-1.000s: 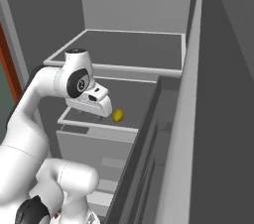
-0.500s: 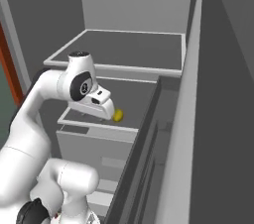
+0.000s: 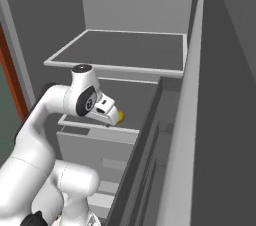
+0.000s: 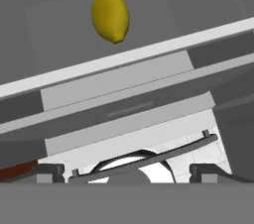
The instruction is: Retrieve a lemon from the fridge and place it on the cutting board with the fish.
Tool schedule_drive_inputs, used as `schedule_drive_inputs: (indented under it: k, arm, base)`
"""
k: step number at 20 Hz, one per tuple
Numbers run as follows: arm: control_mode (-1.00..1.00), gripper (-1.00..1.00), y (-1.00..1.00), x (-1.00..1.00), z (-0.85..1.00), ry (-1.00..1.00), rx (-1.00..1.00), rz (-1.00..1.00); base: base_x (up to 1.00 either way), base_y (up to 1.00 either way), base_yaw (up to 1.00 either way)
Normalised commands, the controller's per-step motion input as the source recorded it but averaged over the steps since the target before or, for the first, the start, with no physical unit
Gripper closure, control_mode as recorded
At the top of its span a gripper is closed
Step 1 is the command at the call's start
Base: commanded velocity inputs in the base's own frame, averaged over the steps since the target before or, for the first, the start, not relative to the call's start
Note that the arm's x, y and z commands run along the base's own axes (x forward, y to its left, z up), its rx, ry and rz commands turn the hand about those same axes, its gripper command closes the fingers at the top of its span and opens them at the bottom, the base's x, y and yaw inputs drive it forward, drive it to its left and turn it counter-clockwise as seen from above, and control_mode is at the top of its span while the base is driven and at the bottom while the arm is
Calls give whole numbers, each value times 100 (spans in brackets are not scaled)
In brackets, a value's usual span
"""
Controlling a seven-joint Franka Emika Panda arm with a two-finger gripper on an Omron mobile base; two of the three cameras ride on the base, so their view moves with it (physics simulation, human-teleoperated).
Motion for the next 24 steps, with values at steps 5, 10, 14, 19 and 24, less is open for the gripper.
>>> schedule_drive_inputs:
  k: [5, 10, 14, 19, 24]
  arm:
    - [-100, -100, -17, 53, -2, -1, 0, 0]
    - [-100, -100, -21, 51, -4, 0, 0, 1]
    - [-100, -100, -9, 38, -24, -4, 0, 0]
    - [-100, -100, 0, 22, -26, -7, 0, 0]
    - [-100, -100, 0, 39, -3, 0, 0, 0]
  base:
    - [0, 0, 0]
    - [0, 0, 0]
    - [0, 0, 0]
    - [0, 0, 0]
    - [0, 0, 0]
